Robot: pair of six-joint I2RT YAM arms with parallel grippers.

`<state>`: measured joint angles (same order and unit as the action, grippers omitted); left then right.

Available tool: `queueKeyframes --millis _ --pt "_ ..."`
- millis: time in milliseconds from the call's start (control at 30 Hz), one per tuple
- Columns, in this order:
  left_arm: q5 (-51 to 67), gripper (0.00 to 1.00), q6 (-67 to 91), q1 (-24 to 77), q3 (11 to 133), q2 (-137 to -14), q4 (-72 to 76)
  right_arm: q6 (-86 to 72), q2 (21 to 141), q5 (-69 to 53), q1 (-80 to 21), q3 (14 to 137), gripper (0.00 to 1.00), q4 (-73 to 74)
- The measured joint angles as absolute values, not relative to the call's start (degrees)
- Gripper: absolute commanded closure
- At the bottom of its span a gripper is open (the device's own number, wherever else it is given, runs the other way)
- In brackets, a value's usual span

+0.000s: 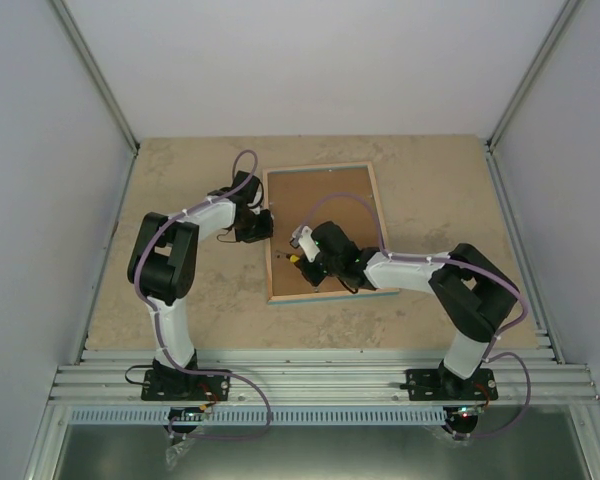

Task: Take the photo out of the frame

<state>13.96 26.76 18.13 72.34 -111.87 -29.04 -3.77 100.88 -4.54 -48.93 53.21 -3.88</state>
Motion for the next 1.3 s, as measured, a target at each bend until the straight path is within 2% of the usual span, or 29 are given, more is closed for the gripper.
queueKeyframes --millis 433,900,1067,1300 --pt "13.67 0.89 26.59 18.24 72.34 -111.81 -29.12 -4.03 99.98 -4.23 -48.93 53.15 1.00 -2.07" --pt "12.49 0.90 25.39 21.28 66.19 -106.85 -30.17 -3.49 90.15 -2.94 -44.16 51.62 1.00 -0.75" --pt "12.97 0.86 25.54 23.40 61.82 -103.44 -30.24 -3.42 90.30 -3.01 -42.87 51.64 1.00 -0.93" --pt "14.37 0.69 26.02 24.01 58.00 -100.42 -30.22 -3.44 93.56 -4.25 -42.24 51.92 1.00 -2.48"
